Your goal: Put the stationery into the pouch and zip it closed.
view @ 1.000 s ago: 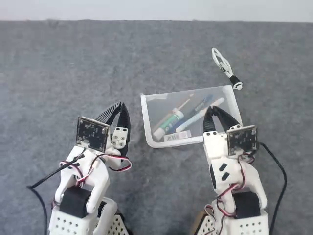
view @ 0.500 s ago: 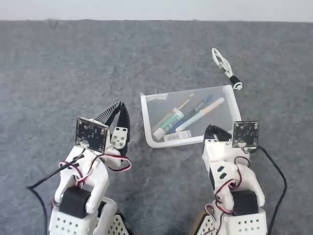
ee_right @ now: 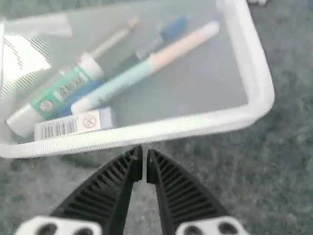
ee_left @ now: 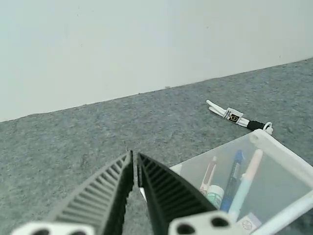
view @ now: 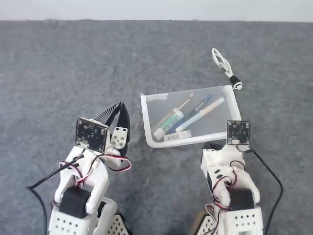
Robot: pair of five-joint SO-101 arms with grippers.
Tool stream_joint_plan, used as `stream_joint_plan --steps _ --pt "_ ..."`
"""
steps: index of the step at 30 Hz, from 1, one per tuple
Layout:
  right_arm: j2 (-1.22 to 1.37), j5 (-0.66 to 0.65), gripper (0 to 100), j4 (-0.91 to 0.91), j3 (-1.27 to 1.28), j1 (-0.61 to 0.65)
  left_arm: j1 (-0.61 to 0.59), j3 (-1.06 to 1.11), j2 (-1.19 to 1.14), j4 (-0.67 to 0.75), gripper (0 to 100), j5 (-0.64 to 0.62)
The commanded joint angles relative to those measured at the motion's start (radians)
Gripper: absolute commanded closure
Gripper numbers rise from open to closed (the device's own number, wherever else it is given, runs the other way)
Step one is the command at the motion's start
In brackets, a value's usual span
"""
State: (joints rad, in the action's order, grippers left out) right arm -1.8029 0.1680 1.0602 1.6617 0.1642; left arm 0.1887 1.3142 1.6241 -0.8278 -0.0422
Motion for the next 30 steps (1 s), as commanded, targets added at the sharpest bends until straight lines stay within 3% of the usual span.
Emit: stream_joint_plan --steps 1,15,21,30 --pt "-0.012 0.012 99.2 0.031 0.021 -0.007 -0.003 -0.01 0.014 0.012 99 -0.011" --pt "-0.012 0.012 99.1 0.214 0.021 -0.008 -0.003 -0.012 0.014 0.012 99 0.005" --pt "-0.01 0.012 99.1 0.239 0.021 -0.01 0.0 0.065 0.014 0.008 99 0.146" --pt "-0.012 0.015 99.1 0.249 0.021 -0.008 -0.005 0.226 0.014 0.009 99 0.097"
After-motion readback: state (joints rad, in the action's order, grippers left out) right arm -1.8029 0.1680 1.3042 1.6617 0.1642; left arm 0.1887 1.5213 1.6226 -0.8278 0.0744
